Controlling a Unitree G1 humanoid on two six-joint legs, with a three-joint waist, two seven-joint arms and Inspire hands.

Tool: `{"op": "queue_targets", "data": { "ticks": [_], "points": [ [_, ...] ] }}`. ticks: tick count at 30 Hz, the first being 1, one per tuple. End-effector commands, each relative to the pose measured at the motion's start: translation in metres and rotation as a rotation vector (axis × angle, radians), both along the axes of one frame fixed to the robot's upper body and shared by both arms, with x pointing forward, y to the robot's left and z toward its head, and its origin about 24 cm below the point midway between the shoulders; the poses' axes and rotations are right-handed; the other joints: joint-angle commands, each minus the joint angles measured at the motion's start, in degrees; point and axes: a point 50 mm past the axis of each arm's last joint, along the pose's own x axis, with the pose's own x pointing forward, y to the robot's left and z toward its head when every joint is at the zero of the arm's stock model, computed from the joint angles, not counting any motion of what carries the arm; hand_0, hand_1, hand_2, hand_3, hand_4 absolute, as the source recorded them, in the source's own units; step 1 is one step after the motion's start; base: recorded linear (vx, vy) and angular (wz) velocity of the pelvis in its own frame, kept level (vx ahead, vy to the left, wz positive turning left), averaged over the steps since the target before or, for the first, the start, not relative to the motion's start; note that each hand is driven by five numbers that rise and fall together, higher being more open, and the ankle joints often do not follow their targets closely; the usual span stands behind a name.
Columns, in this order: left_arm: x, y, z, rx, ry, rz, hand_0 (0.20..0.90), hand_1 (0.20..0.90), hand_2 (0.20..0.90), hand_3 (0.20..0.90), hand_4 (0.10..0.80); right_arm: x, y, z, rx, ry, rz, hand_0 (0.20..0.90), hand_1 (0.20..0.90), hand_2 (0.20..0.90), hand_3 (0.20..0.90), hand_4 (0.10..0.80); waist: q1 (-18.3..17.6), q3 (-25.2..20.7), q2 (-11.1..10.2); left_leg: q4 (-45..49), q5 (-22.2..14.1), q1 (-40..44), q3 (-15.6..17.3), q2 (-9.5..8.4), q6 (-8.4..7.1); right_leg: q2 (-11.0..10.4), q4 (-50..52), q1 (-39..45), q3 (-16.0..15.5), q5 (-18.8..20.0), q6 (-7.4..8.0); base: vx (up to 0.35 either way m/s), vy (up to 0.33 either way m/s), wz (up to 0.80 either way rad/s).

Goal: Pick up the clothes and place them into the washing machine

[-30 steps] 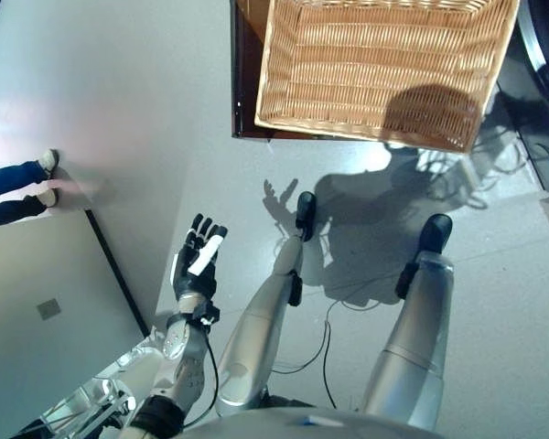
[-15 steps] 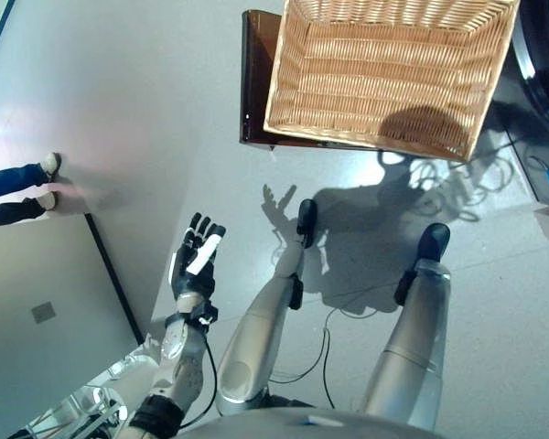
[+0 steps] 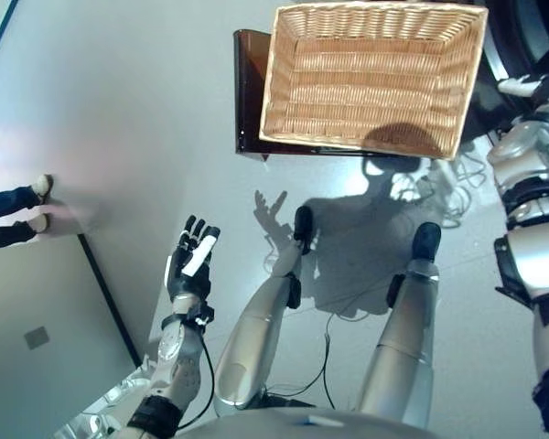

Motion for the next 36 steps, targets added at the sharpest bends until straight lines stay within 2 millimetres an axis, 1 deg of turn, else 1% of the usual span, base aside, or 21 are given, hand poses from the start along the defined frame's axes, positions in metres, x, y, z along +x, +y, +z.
{"op": "queue_targets", "data": {
  "ticks": [1, 4, 5, 6, 8, 10, 11, 13, 17, 19, 20, 21, 22, 23, 24, 26, 31, 32, 34, 35, 36],
  "points": [
    [-0.012, 0.047, 0.002, 0.097, -0.019, 0.153, 0.900, 0.900, 0.900, 0.900, 0.800, -0.003, 0.004, 0.026, -0.119, -0.124, 0.039, 0.900, 0.900, 0.900, 0.900, 0.800, -1.31, 2.68, 2.25, 6.04, -6.10, -1.15, 3.10, 1.13, -2.93, 2.39, -10.83, 5.96, 0.43, 4.77, -1.98, 0.024, 0.032, -0.10],
    [-0.019, 0.054, -0.008, 0.128, 0.039, 0.173, 0.900, 0.900, 0.900, 0.900, 0.800, -0.003, 0.007, 0.000, -0.098, -0.084, 0.059, 0.900, 0.900, 0.900, 0.900, 0.800, -2.01, 2.48, 1.56, 6.82, -6.92, 0.75, 3.34, 1.34, -2.63, 2.21, -11.09, 8.47, 0.10, 4.66, -2.03, 0.027, 0.018, -0.14],
    [-0.020, 0.054, -0.008, 0.129, 0.039, 0.173, 0.900, 0.900, 0.900, 0.900, 0.800, -0.003, 0.007, -0.001, -0.097, -0.084, 0.059, 0.900, 0.900, 0.900, 0.900, 0.800, -1.98, 2.50, 1.55, 6.82, -6.92, 0.80, 3.34, 1.34, -2.63, 2.21, -11.11, 8.53, 0.10, 4.67, -2.04, 0.034, 0.001, -0.17],
    [-0.025, 0.058, -0.015, 0.146, 0.081, 0.188, 0.900, 0.900, 0.900, 0.900, 0.800, -0.004, 0.009, -0.019, -0.083, -0.046, 0.077, 0.900, 0.900, 0.900, 0.900, 0.800, -2.24, 2.14, 1.03, 7.17, -7.43, 2.06, 3.41, 1.49, -2.45, 2.12, -11.45, 10.28, -0.18, 4.52, -2.07, 0.041, -0.005, -0.10],
    [-0.032, 0.062, -0.025, 0.164, 0.136, 0.198, 0.900, 0.900, 0.900, 0.900, 0.800, -0.005, 0.011, -0.037, -0.067, -0.004, 0.088, 0.900, 0.900, 0.900, 0.900, 0.800, -2.24, 1.56, 0.48, 7.34, -7.73, 3.20, 3.27, 1.68, -2.21, 2.13, -12.12, 12.03, -0.42, 4.63, -2.03, 0.042, -0.017, 0.01],
    [-0.037, 0.065, -0.030, 0.181, 0.164, 0.204, 0.900, 0.900, 0.900, 0.900, 0.800, -0.008, 0.011, -0.052, -0.060, 0.039, 0.090, 0.900, 0.900, 0.900, 0.900, 0.800, -2.41, 1.23, 0.22, 7.41, -8.22, 5.00, 3.10, 1.67, -2.12, 1.99, -12.38, 14.15, -0.91, 4.17, -2.01, 0.040, -0.021, -0.02],
    [-0.039, 0.067, -0.033, 0.187, 0.184, 0.214, 0.900, 0.900, 0.900, 0.900, 0.800, -0.009, 0.011, -0.055, -0.057, 0.045, 0.093, 0.900, 0.900, 0.900, 0.900, 0.800, -2.40, 0.95, 0.10, 7.35, -8.21, 5.45, 3.13, 1.78, -2.11, 2.00, -12.67, 14.74, -0.96, 4.35, -2.03, 0.038, -0.017, 0.00],
    [-0.044, 0.070, -0.038, 0.204, 0.217, 0.221, 0.900, 0.900, 0.900, 0.900, 0.800, -0.011, 0.016, -0.071, -0.060, 0.087, 0.113, 0.900, 0.900, 0.900, 0.900, 0.800, -2.41, 0.53, -0.38, 7.41, -8.53, 7.14, 3.02, 2.06, -2.12, 2.07, -12.89, 16.66, -1.37, 3.98, -2.04, 0.037, -0.022, 0.03],
    [-0.055, 0.077, -0.049, 0.236, 0.292, 0.243, 0.900, 0.900, 0.900, 0.900, 0.800, -0.013, 0.024, -0.096, -0.037, 0.151, 0.149, 0.900, 0.900, 0.900, 0.900, 0.800, -2.53, -0.10, -1.22, 8.11, -9.63, 10.33, 2.63, 2.61, -1.95, 2.06, -13.15, 20.60, -2.28, 3.24, -2.01, 0.044, -0.034, -0.03],
    [-0.058, 0.080, -0.052, 0.242, 0.314, 0.254, 0.900, 0.900, 0.900, 0.900, 0.800, -0.015, 0.030, -0.105, -0.048, 0.181, 0.179, 0.900, 0.900, 0.900, 0.900, 0.800, -2.60, -0.41, -1.69, 8.25, -9.88, 11.54, 2.61, 2.87, -1.92, 2.15, -13.27, 22.02, -2.54, 3.19, -1.96, 0.041, -0.036, -0.04],
    [-0.062, 0.082, -0.056, 0.254, 0.344, 0.259, 0.900, 0.900, 0.900, 0.900, 0.800, -0.017, 0.030, -0.114, -0.039, 0.204, 0.182, 0.900, 0.900, 0.900, 0.900, 0.800, -2.73, -0.60, -1.97, 8.45, -10.23, 12.48, 2.48, 2.98, -1.95, 2.13, -13.19, 23.31, -2.79, 2.74, -1.90, 0.053, -0.038, 0.02],
    [-0.063, 0.083, -0.058, 0.253, 0.354, 0.266, 0.900, 0.900, 0.900, 0.900, 0.800, -0.018, 0.033, -0.117, -0.032, 0.209, 0.194, 0.900, 0.900, 0.900, 0.900, 0.800, -2.71, -1.03, -2.26, 8.35, -10.20, 13.01, 2.42, 3.11, -1.98, 2.16, -13.29, 23.69, -2.86, 2.84, -1.91, 0.057, -0.036, 0.02],
    [-0.063, 0.084, -0.057, 0.260, 0.355, 0.268, 0.900, 0.900, 0.900, 0.900, 0.800, -0.020, 0.035, -0.125, -0.024, 0.228, 0.203, 0.900, 0.900, 0.900, 0.900, 0.800, -2.75, -1.17, -2.46, 8.34, -10.39, 13.93, 2.38, 3.13, -1.98, 2.26, -13.33, 24.78, -3.04, 2.64, -1.87, 0.032, -0.024, 0.01],
    [-0.063, 0.084, -0.057, 0.260, 0.355, 0.268, 0.900, 0.900, 0.900, 0.900, 0.800, -0.020, 0.035, -0.125, -0.024, 0.228, 0.203, 0.900, 0.900, 0.900, 0.900, 0.800, -2.75, -1.15, -2.46, 8.33, -10.39, 13.96, 2.37, 3.13, -1.98, 2.26, -13.33, 24.81, -3.04, 2.64, -1.87, 0.069, -0.033, -0.02],
    [-0.069, 0.089, -0.062, 0.276, 0.397, 0.282, 0.900, 0.900, 0.900, 0.900, 0.800, -0.026, 0.037, -0.140, -0.006, 0.265, 0.211, 0.900, 0.900, 0.900, 0.900, 0.800, -2.74, -1.77, -2.98, 8.01, -10.77, 15.97, 2.08, 3.27, -2.02, 2.24, -13.78, 27.20, -3.57, 2.22, -1.78, 0.068, -0.036, -0.02],
    [-0.070, 0.091, -0.064, 0.289, 0.413, 0.284, 0.900, 0.900, 0.900, 0.900, 0.800, -0.030, 0.040, -0.151, 0.012, 0.293, 0.228, 0.900, 0.900, 0.900, 0.900, 0.800, -2.69, -2.14, -3.47, 7.67, -10.93, 17.52, 1.86, 3.48, -2.10, 2.28, -14.26, 29.11, -4.13, 2.03, -1.70, 0.073, -0.041, 0.04],
    [-0.081, 0.097, -0.073, 0.325, 0.492, 0.287, 0.900, 0.900, 0.900, 0.900, 0.800, -0.047, 0.049, -0.188, 0.028, 0.425, 0.288, 0.900, 0.900, 0.900, 0.900, 0.800, -2.75, -4.13, -5.21, 5.41, -10.95, 22.15, 1.59, 3.97, -2.25, 2.22, -17.44, 34.16, -5.40, 2.12, -1.05, 0.076, -0.028, 0.03],
    [-0.081, 0.097, -0.073, 0.325, 0.492, 0.287, 0.900, 0.900, 0.900, 0.900, 0.800, -0.047, 0.049, -0.188, 0.028, 0.425, 0.288, 0.900, 0.900, 0.900, 0.900, 0.800, -2.76, -4.11, -5.21, 5.41, -10.95, 22.17, 1.58, 3.97, -2.25, 2.22, -17.45, 34.19, -5.40, 2.13, -1.05, 0.090, -0.030, 0.02],
    [-0.092, 0.097, -0.086, 0.391, 0.606, 0.247, 0.900, 0.900, 0.900, 0.900, 0.800, -0.070, 0.055, -0.224, 0.118, 0.520, 0.319, 0.900, 0.900, 0.900, 0.900, 0.800, -3.27, -6.44, -6.87, 3.11, -10.33, 25.14, 1.58, 4.65, -2.54, 2.07, -20.16, 37.47, -6.41, 2.40, -0.72, 0.121, -0.050, 0.02],
    [-0.092, 0.097, -0.086, 0.392, 0.606, 0.247, 0.900, 0.900, 0.900, 0.900, 0.800, -0.070, 0.055, -0.224, 0.119, 0.521, 0.319, 0.900, 0.900, 0.900, 0.900, 0.800, -3.28, -6.40, -6.87, 3.06, -10.31, 25.22, 1.57, 4.64, -2.54, 2.06, -20.22, 37.56, -6.43, 2.41, -0.72, 0.086, -0.046, -0.02],
    [-0.094, 0.098, -0.089, 0.417, 0.638, 0.232, 0.900, 0.900, 0.900, 0.900, 0.800, -0.075, 0.059, -0.233, 0.146, 0.546, 0.335, 0.900, 0.900, 0.900, 0.900, 0.800, -3.51, -6.96, -7.38, 2.59, -10.19, 25.87, 1.57, 4.79, -2.63, 2.05, -20.90, 38.33, -6.69, 2.54, -0.64, 0.050, -0.036, 0.01]
  ]
}}
